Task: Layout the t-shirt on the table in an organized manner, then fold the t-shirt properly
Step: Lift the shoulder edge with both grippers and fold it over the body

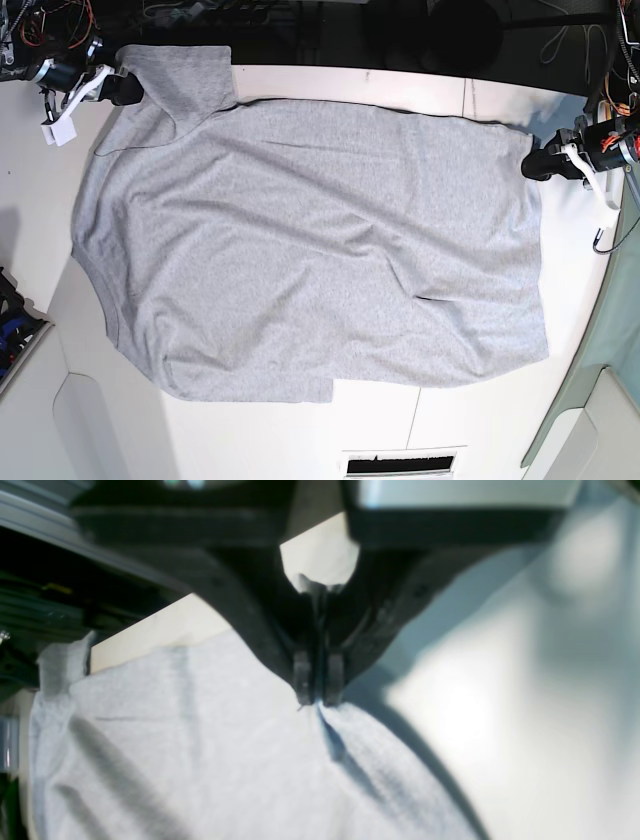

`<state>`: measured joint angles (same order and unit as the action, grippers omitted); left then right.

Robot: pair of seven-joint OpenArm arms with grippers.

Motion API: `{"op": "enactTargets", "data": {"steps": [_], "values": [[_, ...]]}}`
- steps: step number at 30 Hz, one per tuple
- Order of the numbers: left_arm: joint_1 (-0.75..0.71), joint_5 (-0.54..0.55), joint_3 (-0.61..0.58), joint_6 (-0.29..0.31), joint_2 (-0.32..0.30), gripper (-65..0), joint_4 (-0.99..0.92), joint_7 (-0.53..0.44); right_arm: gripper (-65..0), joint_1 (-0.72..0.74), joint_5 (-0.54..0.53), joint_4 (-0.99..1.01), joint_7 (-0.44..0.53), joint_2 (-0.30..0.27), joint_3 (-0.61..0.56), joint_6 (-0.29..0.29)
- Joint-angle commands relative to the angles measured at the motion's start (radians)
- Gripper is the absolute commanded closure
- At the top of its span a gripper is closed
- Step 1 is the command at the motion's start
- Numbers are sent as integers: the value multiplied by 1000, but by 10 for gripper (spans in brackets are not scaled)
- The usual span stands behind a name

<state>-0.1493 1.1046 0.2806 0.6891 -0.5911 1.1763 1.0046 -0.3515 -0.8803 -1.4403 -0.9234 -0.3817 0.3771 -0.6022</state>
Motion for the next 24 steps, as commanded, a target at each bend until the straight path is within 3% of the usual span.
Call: {"op": "enactTargets", "data": {"steps": [1,8,14,20,24], "values": [[5,27,7,9,-29,0,30,-5,0,-10,-18,-37,6,-17,21,-4],[-11,44,10,9,-72,0,93,-1,0,-63,-18,-200,6,-18,161,-1],[-43,97,72,9,-74,0,93,-2,0,-55,-52,-233,11,-32,286,0],[-50,77,90,9,-55,0,93,-13,0,23,-35,-227,42,-36,266,-1],[-50,-49,90,9,-27,0,92,-130,0,127,37,-184,101,-36,201,0]]}}
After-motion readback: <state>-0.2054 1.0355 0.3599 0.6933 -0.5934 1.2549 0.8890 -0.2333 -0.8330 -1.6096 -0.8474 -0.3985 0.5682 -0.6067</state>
